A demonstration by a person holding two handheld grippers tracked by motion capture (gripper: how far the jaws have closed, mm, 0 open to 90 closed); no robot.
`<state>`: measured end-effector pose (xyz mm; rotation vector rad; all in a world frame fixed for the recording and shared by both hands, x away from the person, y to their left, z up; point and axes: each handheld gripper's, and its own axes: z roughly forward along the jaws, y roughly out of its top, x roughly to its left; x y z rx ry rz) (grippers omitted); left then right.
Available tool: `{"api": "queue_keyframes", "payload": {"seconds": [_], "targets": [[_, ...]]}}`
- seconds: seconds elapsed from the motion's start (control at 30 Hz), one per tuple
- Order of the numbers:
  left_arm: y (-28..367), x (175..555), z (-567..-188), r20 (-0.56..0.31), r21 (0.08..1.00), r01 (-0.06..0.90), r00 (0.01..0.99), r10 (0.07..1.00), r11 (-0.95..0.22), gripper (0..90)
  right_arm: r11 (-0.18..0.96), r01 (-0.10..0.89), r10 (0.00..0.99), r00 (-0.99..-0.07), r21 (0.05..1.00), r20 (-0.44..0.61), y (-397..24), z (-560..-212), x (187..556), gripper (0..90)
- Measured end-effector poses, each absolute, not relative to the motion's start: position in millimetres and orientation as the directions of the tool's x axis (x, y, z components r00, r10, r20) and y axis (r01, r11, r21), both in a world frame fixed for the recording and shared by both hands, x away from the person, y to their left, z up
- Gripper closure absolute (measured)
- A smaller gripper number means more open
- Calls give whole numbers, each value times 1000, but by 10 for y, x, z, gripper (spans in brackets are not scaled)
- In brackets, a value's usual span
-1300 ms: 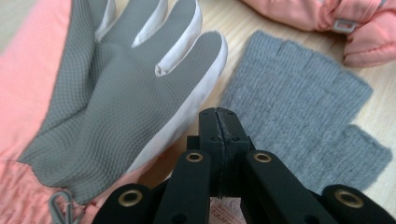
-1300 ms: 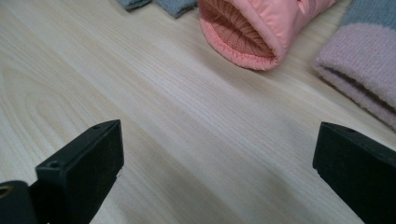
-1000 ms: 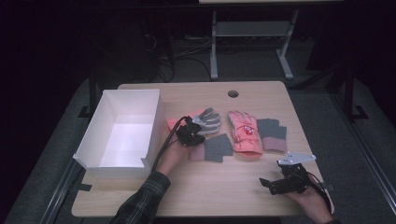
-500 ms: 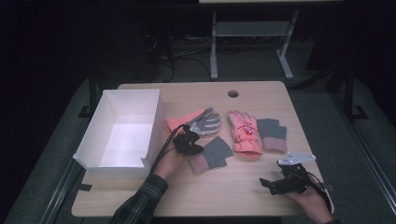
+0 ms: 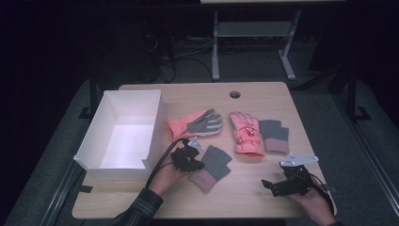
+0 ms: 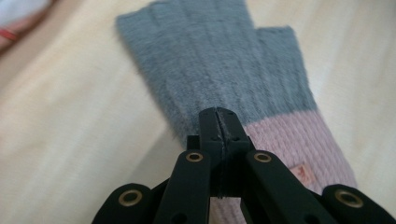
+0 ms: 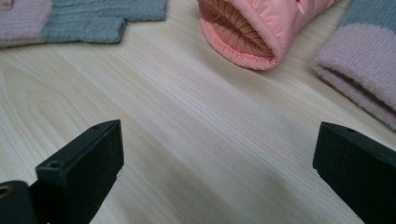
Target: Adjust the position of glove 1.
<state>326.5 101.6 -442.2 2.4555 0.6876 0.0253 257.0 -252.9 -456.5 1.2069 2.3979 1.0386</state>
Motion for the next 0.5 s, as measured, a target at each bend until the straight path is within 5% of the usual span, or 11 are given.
{"api": "queue_keyframes", "payload": {"seconds": [0.5], "targets": [[1187,3013,-4405,-113,536,493,846,521,-685,896,396,596,782,-617,699,83,-2524,-4562,2569,15]]}}
